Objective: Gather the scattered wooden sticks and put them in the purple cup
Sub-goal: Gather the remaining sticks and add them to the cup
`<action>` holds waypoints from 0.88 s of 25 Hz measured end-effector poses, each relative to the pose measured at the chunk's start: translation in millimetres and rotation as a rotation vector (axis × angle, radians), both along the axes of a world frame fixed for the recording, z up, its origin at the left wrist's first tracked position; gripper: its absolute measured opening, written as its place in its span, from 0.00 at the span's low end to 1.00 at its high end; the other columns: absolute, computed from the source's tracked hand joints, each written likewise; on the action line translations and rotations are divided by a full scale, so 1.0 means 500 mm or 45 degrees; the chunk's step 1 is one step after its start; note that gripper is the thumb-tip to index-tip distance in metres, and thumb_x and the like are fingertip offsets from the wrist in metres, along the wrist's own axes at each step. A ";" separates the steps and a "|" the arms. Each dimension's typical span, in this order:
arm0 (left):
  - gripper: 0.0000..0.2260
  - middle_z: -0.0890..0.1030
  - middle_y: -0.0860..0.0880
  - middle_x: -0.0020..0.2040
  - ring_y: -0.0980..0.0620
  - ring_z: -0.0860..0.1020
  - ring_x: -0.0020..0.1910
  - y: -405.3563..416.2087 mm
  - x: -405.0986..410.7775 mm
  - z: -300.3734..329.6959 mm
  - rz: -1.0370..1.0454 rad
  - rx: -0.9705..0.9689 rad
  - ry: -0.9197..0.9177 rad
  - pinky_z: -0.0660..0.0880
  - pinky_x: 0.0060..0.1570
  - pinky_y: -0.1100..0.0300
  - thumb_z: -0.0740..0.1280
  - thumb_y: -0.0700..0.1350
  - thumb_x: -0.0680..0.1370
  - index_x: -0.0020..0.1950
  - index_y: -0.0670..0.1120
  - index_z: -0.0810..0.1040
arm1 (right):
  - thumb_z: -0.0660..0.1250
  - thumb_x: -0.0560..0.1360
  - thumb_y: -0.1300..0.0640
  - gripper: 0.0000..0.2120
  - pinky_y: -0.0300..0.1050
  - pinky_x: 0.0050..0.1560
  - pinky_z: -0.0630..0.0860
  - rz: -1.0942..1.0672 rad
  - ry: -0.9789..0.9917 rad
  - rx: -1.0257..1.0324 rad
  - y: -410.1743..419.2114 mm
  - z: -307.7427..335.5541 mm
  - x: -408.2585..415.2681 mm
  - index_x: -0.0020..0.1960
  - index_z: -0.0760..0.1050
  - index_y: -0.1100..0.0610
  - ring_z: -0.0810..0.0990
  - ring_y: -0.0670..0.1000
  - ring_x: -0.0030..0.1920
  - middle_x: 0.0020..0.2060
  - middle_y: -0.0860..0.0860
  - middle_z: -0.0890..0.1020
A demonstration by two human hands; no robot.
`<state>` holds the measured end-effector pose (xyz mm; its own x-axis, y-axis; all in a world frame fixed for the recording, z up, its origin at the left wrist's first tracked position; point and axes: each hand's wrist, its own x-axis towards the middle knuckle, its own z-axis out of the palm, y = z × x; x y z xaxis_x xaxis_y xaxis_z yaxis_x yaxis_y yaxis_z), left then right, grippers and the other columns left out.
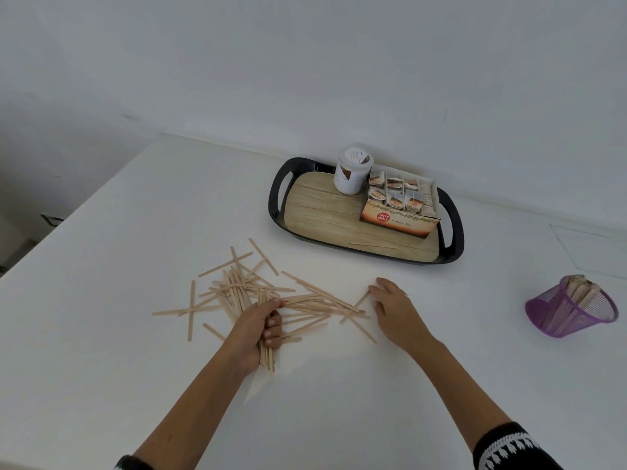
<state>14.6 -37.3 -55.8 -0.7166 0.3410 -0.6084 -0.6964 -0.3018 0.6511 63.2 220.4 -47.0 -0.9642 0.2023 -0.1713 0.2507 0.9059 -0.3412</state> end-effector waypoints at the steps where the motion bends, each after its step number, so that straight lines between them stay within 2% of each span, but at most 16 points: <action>1: 0.05 0.63 0.51 0.26 0.57 0.60 0.20 0.000 0.000 -0.001 0.002 -0.001 0.003 0.58 0.18 0.67 0.60 0.42 0.81 0.47 0.42 0.72 | 0.55 0.80 0.63 0.19 0.46 0.73 0.57 -0.001 0.024 -0.005 -0.009 -0.006 0.005 0.71 0.67 0.60 0.60 0.55 0.74 0.73 0.55 0.64; 3: 0.05 0.64 0.51 0.26 0.58 0.60 0.20 0.000 0.000 -0.002 0.002 -0.001 0.005 0.58 0.18 0.67 0.60 0.42 0.81 0.47 0.42 0.72 | 0.56 0.79 0.65 0.18 0.48 0.68 0.65 0.001 0.108 0.073 -0.030 -0.017 0.012 0.68 0.71 0.61 0.65 0.58 0.68 0.69 0.57 0.68; 5: 0.05 0.64 0.52 0.26 0.58 0.60 0.20 0.001 0.000 -0.004 0.000 0.001 0.003 0.58 0.18 0.67 0.60 0.42 0.81 0.47 0.42 0.72 | 0.58 0.78 0.65 0.14 0.48 0.56 0.74 0.016 0.174 0.184 -0.049 -0.018 0.016 0.62 0.75 0.62 0.69 0.57 0.60 0.61 0.55 0.72; 8: 0.05 0.64 0.52 0.26 0.58 0.60 0.19 0.000 -0.001 -0.005 0.004 -0.004 0.006 0.58 0.17 0.67 0.60 0.42 0.81 0.46 0.42 0.72 | 0.59 0.78 0.64 0.09 0.44 0.44 0.76 0.005 0.204 0.233 -0.061 -0.010 0.015 0.52 0.78 0.61 0.72 0.54 0.53 0.52 0.53 0.74; 14: 0.06 0.64 0.51 0.26 0.58 0.60 0.20 0.002 0.002 -0.007 0.011 -0.010 0.036 0.59 0.18 0.67 0.60 0.42 0.81 0.46 0.42 0.73 | 0.58 0.80 0.54 0.13 0.43 0.44 0.74 -0.009 0.150 0.149 -0.063 0.010 0.027 0.51 0.80 0.57 0.74 0.51 0.48 0.46 0.50 0.77; 16: 0.06 0.64 0.51 0.26 0.58 0.60 0.20 0.003 0.002 -0.007 0.007 -0.016 0.041 0.59 0.18 0.66 0.60 0.42 0.81 0.47 0.42 0.73 | 0.62 0.77 0.50 0.13 0.42 0.44 0.73 -0.044 0.110 0.022 -0.059 0.020 0.033 0.52 0.80 0.57 0.75 0.50 0.45 0.45 0.50 0.77; 18: 0.06 0.64 0.51 0.26 0.58 0.60 0.20 0.003 0.001 -0.007 0.013 -0.004 0.030 0.59 0.17 0.67 0.60 0.42 0.81 0.46 0.42 0.73 | 0.70 0.72 0.47 0.19 0.43 0.47 0.73 -0.014 -0.058 -0.133 -0.054 0.031 0.041 0.59 0.76 0.56 0.75 0.50 0.46 0.49 0.50 0.74; 20: 0.06 0.64 0.52 0.26 0.58 0.60 0.20 0.003 0.001 -0.008 0.012 0.004 0.029 0.58 0.18 0.67 0.60 0.42 0.81 0.46 0.42 0.72 | 0.74 0.69 0.51 0.25 0.45 0.49 0.74 0.029 -0.216 -0.197 -0.054 0.033 0.047 0.63 0.72 0.57 0.75 0.52 0.46 0.50 0.51 0.72; 22: 0.05 0.64 0.52 0.26 0.58 0.60 0.20 0.003 0.001 -0.009 0.011 0.013 0.035 0.58 0.18 0.67 0.60 0.42 0.81 0.46 0.42 0.72 | 0.71 0.71 0.58 0.21 0.46 0.49 0.74 0.020 -0.157 -0.199 -0.059 0.025 0.047 0.63 0.74 0.58 0.76 0.53 0.46 0.49 0.53 0.73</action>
